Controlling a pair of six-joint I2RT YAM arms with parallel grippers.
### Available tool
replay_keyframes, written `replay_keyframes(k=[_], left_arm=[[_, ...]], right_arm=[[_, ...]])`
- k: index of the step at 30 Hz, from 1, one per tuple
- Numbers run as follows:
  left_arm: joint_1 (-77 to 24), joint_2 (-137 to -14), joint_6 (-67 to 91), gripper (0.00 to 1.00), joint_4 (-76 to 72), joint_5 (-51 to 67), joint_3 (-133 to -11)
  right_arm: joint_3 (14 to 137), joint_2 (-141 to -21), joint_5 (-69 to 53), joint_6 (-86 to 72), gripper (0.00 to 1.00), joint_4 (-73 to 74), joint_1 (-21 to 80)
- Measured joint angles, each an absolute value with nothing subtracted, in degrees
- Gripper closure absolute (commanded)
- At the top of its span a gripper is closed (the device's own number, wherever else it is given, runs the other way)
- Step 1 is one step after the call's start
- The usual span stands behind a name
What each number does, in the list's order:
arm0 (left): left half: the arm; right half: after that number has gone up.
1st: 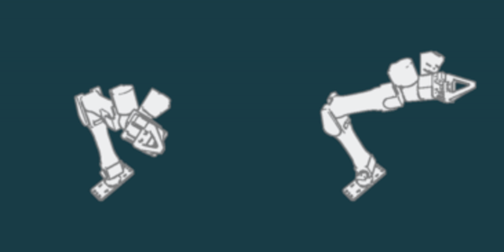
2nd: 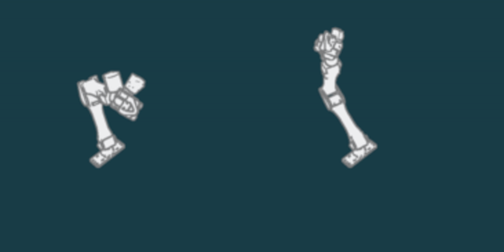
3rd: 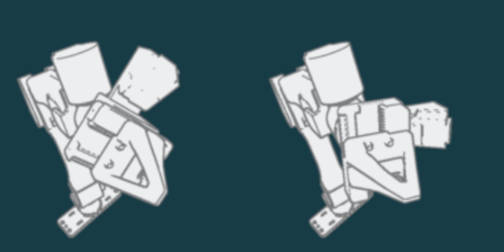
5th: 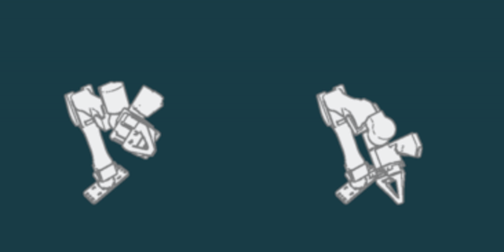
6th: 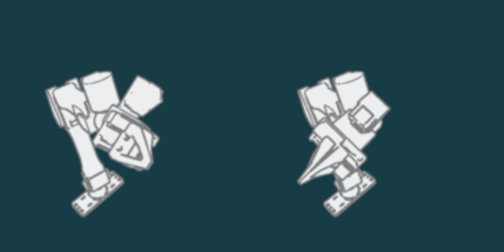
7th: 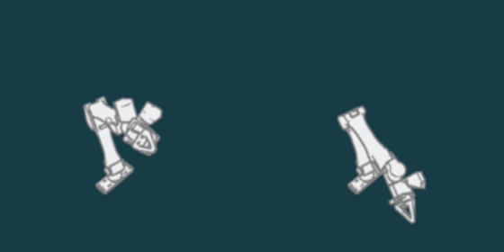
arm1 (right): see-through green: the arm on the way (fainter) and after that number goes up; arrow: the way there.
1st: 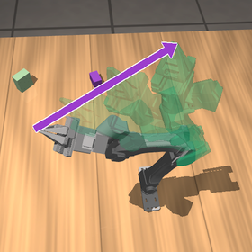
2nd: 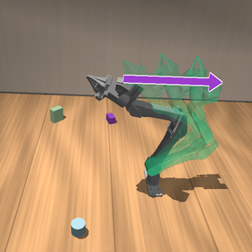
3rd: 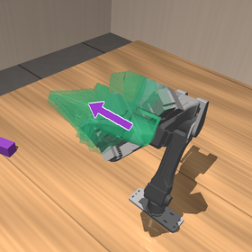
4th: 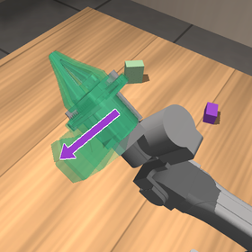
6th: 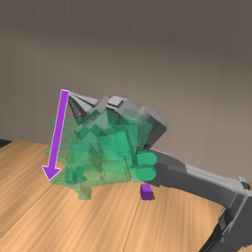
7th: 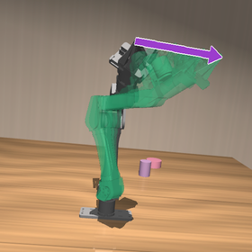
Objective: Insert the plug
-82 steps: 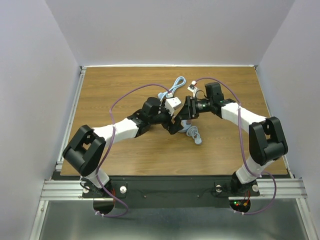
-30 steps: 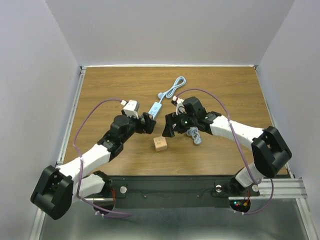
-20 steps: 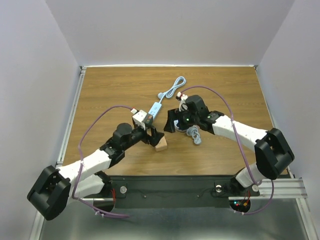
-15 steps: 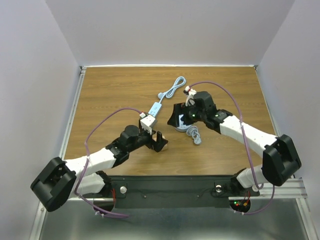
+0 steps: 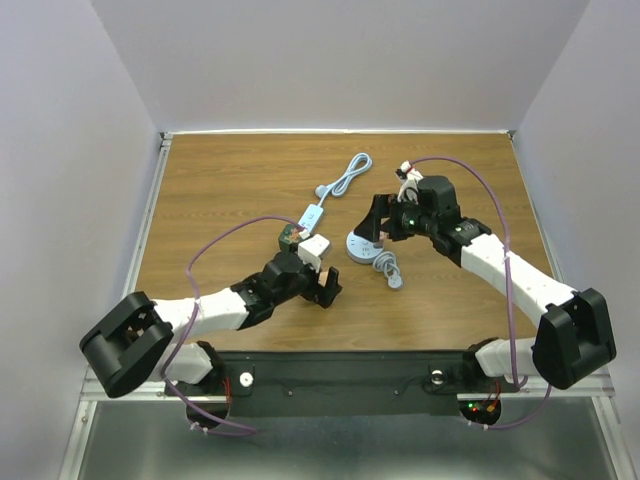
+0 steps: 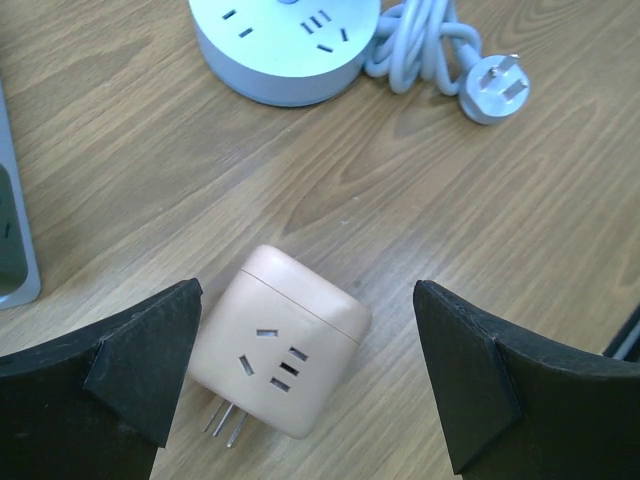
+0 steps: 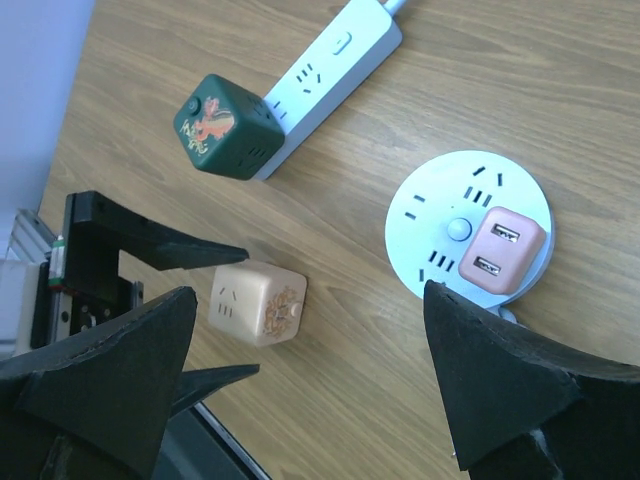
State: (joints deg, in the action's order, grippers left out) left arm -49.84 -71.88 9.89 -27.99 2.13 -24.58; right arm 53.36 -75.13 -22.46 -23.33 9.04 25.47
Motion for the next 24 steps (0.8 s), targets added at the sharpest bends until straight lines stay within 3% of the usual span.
replay_keyframes(k=[14,16,19,20,22,23,24], left_arm=[[-53.63,-72.14,12.32,0.02,-21.06,-2.35,-25.67],[-54.19,-72.16,12.99,0.06,-19.75,-2.70,-26.22],[-55.11,-72.51,13.87,0.42,-18.20,-3.31,-27.22],[-55.31,-72.99,14.52,0.59,-17.91,-3.16,-27.75],[-55.77,-74.26,14.83,0.77,-17.50,-3.27,-29.02],[-56.10,-75.00,15.35,0.99,-17.54,-3.42,-29.65],[-56.27,-75.44,15.53,1.00,-17.52,-3.60,-29.93]], right_arm=[[51.90,-74.08,-25.08,-22.65,0.00,8.93,23.94],[51.90,-74.08,-25.26,-22.63,0.00,8.95,23.94],[51.90,-74.06,-25.36,-22.61,0.00,8.95,23.94],[51.90,-74.06,-25.39,-22.65,0.00,8.95,23.90],[51.90,-73.97,-25.36,-22.74,0.00,8.97,23.79],[51.90,-73.84,-25.34,-22.79,0.00,8.97,23.66],[51.90,-73.65,-25.19,-23.03,0.00,8.97,23.55]])
